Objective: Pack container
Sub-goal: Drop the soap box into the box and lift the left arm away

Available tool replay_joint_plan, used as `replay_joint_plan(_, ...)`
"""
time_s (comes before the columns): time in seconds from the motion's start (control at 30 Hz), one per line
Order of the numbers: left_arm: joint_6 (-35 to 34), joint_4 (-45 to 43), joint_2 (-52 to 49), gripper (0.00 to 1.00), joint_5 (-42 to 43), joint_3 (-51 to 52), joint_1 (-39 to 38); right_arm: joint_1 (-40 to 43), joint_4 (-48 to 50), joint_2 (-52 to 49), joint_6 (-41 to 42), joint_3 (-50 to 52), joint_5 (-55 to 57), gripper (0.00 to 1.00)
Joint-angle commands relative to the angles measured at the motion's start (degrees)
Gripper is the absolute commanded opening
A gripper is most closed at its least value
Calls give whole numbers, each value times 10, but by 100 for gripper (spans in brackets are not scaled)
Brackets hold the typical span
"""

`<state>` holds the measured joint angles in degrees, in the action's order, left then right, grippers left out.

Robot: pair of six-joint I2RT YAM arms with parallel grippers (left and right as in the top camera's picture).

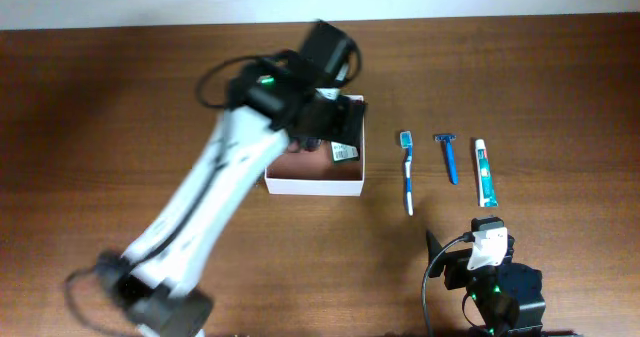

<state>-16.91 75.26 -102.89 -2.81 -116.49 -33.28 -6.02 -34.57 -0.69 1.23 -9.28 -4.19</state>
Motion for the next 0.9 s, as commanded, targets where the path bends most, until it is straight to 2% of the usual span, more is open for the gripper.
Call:
replay_joint_plan(0.0, 7, 42, 63, 99, -103, -10, 25, 4, 1, 5, -2, 3, -3, 99)
replay_joint_plan(0.13, 7, 106, 108, 99, -187, -10, 62, 4, 1, 5, -2, 3, -3, 99)
replay_joint_plan(0.3, 7, 168, 141, 99, -221, -10, 125, 4, 6, 5, -2, 3, -2, 99)
replay_joint_plan(0.37, 7, 189, 145, 99, -221, -10, 153, 4, 69, 5, 0, 5, -11, 99)
replay_joint_plan(0.5, 6, 211, 145, 99, -219, -9, 192, 4, 165, 5, 104, 5, -115, 99)
replay_joint_plan(0.57, 6, 210, 145, 99, -218, -9, 199, 4, 166, 5, 142, 5, -149, 99)
replay_joint_plan(0.73, 6, 210, 145, 99, -214, -9, 200, 4, 164, 1, 235, 5, -147, 99)
replay_joint_plan(0.87, 7, 210, 145, 100, -214, -9, 200, 4, 145, -35, 254, 1, -146, 99)
